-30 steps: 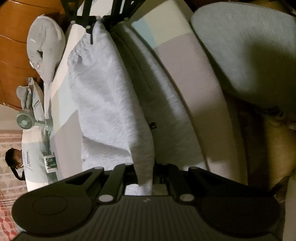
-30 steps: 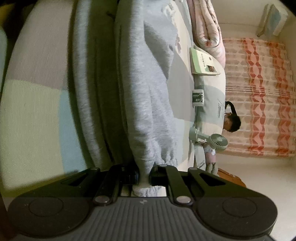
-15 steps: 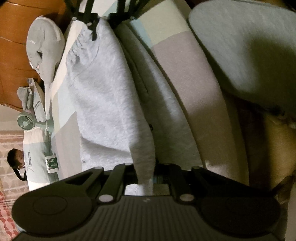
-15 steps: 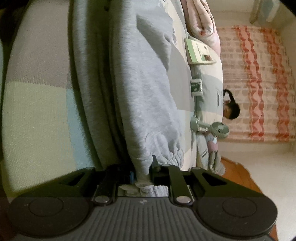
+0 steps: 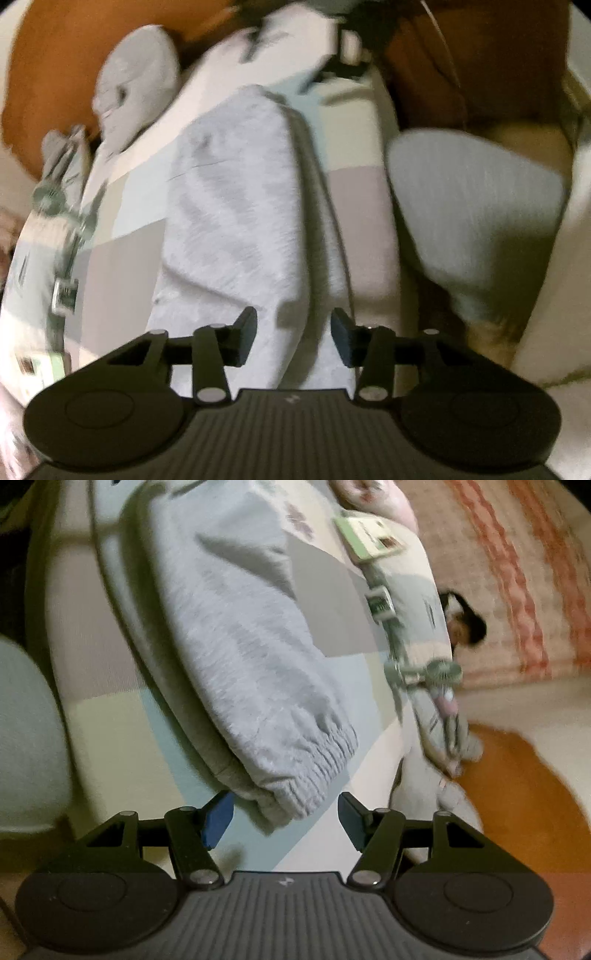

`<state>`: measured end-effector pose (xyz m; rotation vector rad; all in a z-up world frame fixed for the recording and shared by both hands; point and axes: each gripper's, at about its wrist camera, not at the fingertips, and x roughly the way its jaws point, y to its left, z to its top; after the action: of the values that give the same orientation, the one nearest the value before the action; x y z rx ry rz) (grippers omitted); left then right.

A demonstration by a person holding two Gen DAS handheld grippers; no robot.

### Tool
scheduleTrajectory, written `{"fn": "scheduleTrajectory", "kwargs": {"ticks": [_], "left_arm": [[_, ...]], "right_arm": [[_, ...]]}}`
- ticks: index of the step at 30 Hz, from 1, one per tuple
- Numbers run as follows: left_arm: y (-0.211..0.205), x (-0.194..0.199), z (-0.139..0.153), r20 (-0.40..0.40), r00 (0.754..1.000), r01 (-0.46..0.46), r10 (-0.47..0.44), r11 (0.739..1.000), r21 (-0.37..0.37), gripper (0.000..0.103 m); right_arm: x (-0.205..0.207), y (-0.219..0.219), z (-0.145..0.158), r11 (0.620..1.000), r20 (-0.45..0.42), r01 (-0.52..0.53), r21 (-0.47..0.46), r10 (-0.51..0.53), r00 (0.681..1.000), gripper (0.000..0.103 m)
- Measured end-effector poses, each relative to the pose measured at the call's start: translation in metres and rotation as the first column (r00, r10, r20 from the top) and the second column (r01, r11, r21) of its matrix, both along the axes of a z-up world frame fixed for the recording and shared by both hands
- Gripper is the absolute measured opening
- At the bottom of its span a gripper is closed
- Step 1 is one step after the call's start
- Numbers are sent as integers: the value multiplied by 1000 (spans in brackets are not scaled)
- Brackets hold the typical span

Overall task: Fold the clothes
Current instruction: 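Open both grippers to release the legs and pull them back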

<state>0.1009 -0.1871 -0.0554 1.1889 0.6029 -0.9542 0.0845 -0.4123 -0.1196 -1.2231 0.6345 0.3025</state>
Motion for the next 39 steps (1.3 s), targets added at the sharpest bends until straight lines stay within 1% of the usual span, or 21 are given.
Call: {"fn": "scheduleTrajectory", "kwargs": {"ticks": [3, 5, 7, 10, 11, 12, 13, 16, 19, 20, 22, 24, 26, 27, 29, 30, 32, 33, 35, 37, 39], "left_arm": [[24, 13, 19, -12, 996, -94, 93, 992, -86, 51], [40, 23, 26, -3, 987, -162, 163, 978, -132, 60], [47, 35, 26, -7, 973, -228, 230, 960, -161, 62], [47, 56, 14, -15, 951, -307, 310, 931, -198, 62], [46, 64, 8, -18, 942, -330, 334, 921, -208, 62], [47, 70, 0, -28, 933, -357, 360, 910, -213, 62], [49, 77, -8, -59, 920, -392, 389, 895, -213, 62], [59, 85, -26, -140, 887, -462, 441, 858, -225, 62], [71, 79, -36, -179, 866, -498, 467, 835, -235, 62], [76, 76, -37, -196, 857, -514, 477, 823, -242, 62], [86, 68, -36, -225, 841, -539, 492, 801, -260, 62], [97, 59, -32, -251, 827, -559, 503, 780, -281, 63], [107, 50, -28, -265, 820, -571, 507, 759, -314, 69], [112, 46, -26, -273, 815, -578, 510, 746, -331, 70], [123, 39, -23, -298, 797, -604, 526, 710, -362, 73], [126, 39, -24, -308, 786, -618, 536, 694, -369, 73], [134, 42, -29, -345, 754, -657, 559, 655, -375, 73], [138, 45, -33, -376, 728, -685, 573, 630, -366, 73], [148, 53, -44, -452, 660, -749, 600, 569, -339, 73], [158, 59, -52, -507, 617, -784, 602, 525, -331, 74], [167, 62, -50, -539, 598, -799, 593, 495, -342, 76]], "right_arm": [[-8, 0, 24, 993, -27, 50, 106, -47, 999, 68], [-7, 5, 42, 976, -26, 80, 204, -76, 997, 69], [-2, 13, 55, 949, -21, 95, 301, -93, 995, 72], [16, 28, 62, 877, -25, 131, 462, -135, 991, 77], [23, 33, 62, 844, -35, 148, 515, -152, 988, 77], [32, 37, 59, 801, -67, 183, 570, -177, 982, 77], [40, 40, 53, 756, -107, 222, 616, -199, 974, 77], [51, 45, 29, 669, -200, 312, 675, -241, 949, 77], [54, 45, 1, 627, -248, 397, 670, -315, 916, 77], [55, 43, -7, 601, -275, 429, 674, -335, 901, 77], [55, 34, -16, 532, -302, 462, 710, -362, 882, 79], [50, 31, -15, 481, -310, 485, 731, -399, 863, 80], [44, 30, -11, 443, -304, 495, 748, -434, 848, 80], [38, 32, -7, 427, -297, 489, 761, -441, 847, 80], [28, 35, -1, 395, -285, 472, 788, -444, 849, 82], [23, 37, 2, 379, -280, 462, 802, -445, 851, 83], [16, 41, 8, 344, -278, 443, 828, -434, 857, 87], [14, 45, 11, 325, -280, 435, 840, -427, 860, 90], [12, 51, 13, 293, -290, 426, 856, -410, 865, 92], [9, 56, 13, 267, -309, 428, 863, -391, 867, 92], [7, 61, 12, 263, -317, 427, 865, -374, 872, 92]]}}
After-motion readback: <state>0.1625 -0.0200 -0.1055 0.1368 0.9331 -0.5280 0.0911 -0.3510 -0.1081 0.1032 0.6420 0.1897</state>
